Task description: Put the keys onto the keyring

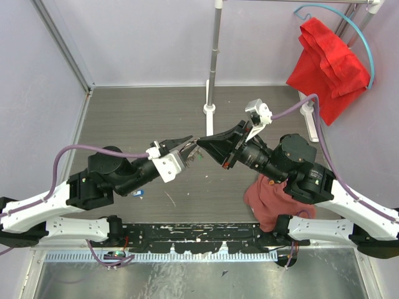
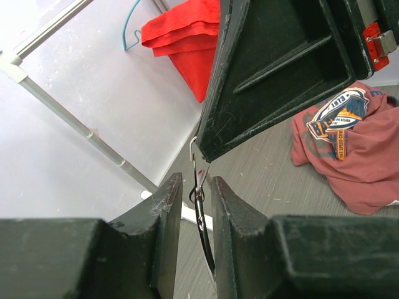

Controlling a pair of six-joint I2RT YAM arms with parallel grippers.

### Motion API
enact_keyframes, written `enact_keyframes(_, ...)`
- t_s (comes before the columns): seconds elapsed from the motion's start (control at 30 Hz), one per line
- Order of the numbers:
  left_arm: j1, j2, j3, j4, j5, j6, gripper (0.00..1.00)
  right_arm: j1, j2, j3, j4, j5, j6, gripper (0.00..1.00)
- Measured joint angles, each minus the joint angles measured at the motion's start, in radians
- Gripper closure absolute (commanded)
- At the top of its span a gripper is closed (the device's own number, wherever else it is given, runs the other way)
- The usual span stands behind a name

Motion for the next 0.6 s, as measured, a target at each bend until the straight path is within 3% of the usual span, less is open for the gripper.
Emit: enact_keyframes(0.6, -0.013, 0.0, 0.0, 0.012, 0.0, 0.013, 0.73, 0.0, 0.002, 0.0, 0.001, -0.003, 0.01, 0.99)
